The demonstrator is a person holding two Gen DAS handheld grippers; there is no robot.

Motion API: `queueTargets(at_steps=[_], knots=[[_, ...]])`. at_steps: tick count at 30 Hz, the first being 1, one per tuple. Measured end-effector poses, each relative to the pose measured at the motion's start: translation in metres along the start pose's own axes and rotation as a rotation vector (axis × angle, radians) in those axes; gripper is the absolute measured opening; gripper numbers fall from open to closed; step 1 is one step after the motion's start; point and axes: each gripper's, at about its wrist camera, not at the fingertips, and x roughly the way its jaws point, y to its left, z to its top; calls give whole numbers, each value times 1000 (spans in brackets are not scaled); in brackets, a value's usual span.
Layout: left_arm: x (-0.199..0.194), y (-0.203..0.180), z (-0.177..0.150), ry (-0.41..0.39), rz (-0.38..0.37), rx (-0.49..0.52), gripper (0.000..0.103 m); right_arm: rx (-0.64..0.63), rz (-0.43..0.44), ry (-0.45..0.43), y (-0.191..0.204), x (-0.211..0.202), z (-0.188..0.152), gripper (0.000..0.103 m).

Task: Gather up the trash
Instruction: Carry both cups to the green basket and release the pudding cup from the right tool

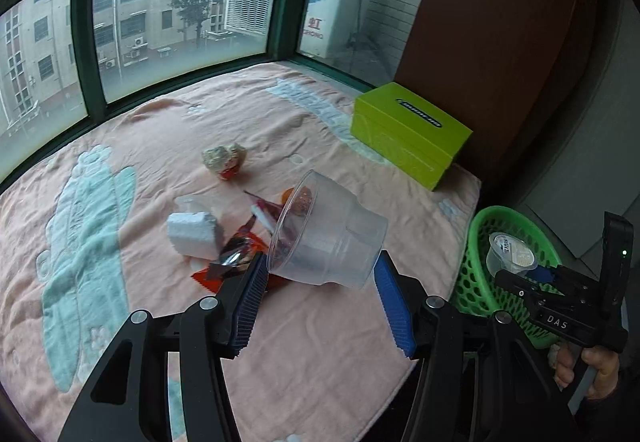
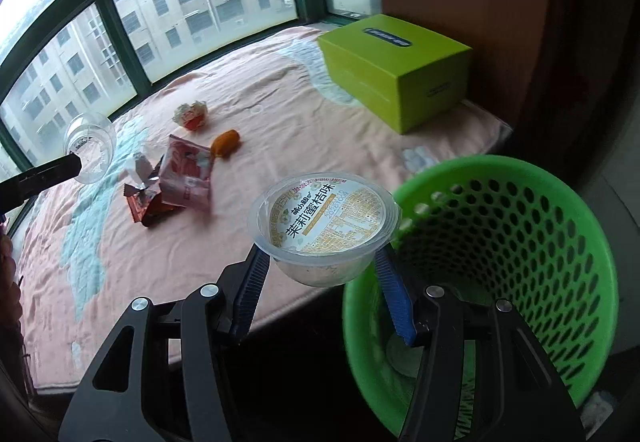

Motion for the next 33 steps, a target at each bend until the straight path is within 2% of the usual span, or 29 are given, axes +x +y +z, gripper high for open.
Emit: queueTargets(at_steps=[6,16,27,33], knots=[[10,-53,5,4,-69,66,53,68,-89,1,-48,-17,-18,55],[28,-125,11,30,-151,164,53,166,-153,-16,-104,-40,-40,58],[54,-185,6,93,-209,247,53,223,-187,-76,-134,-70,-55,81],[69,-212,1,135,-235,276,53,239,-186,-101,-142,-80,-61,84]])
